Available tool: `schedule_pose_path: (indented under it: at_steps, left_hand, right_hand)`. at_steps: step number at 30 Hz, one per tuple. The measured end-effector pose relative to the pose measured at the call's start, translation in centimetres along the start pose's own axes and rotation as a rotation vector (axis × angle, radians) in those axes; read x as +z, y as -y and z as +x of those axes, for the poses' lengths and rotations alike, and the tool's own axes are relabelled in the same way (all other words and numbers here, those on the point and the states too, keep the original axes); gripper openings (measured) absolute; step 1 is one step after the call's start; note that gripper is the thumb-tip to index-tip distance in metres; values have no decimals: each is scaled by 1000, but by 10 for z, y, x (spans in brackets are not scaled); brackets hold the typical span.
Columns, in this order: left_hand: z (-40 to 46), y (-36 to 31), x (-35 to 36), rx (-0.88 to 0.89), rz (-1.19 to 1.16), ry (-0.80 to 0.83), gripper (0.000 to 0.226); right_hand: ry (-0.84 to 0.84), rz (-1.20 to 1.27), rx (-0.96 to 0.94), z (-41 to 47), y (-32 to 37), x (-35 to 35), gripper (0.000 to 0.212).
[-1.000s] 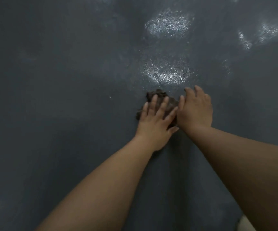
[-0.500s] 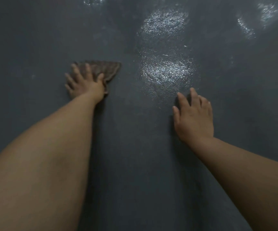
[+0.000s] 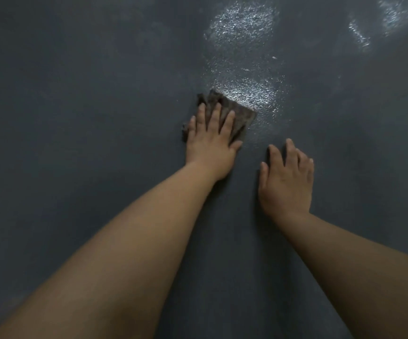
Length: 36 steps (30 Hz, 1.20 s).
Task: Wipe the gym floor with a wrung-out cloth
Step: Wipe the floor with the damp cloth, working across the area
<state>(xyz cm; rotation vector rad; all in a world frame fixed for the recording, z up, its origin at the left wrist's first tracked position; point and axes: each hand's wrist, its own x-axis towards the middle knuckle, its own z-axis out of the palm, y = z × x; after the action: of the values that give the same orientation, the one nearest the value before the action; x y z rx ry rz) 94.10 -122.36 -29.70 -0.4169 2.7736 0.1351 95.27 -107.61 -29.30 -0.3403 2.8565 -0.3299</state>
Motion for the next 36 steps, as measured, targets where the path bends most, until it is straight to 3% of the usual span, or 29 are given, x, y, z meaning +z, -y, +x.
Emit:
schedule_pose_path:
  at_steps: [8, 14, 17, 19, 23, 28, 31, 34, 36]
  left_hand:
    - [-73, 68, 25, -225, -34, -9, 66]
    - [-173, 153, 58, -729, -185, -53, 66]
    - [-218, 165, 69, -1017, -273, -48, 66]
    - [-229, 159, 73, -1115, -330, -44, 64]
    - [-221, 123, 68, -1082, -338, 17, 62]
    - [-233, 50, 70, -700, -235, 71, 61]
    - [-241, 56, 72, -570, -207, 105, 58]
    - [-252, 82, 75, -583, -202, 82, 62]
    - [-266, 96, 78, -715, -285, 68, 66]
  right_hand:
    - [56, -22, -159, -51, 45, 19, 55]
    - [254, -134, -403, -89, 57, 22, 54]
    - [293, -171, -442, -105, 58, 19, 55]
    - [326, -177, -442, -114, 58, 19, 55]
    - [337, -153, -419, -124, 55, 18, 55]
    - [323, -141, -404, -133, 57, 20, 54]
    - [335, -154, -427, -142, 63, 23, 54]
    - [344, -170, -475, -156, 70, 27, 54]
    - [345, -177, -508, -167, 74, 29, 54]
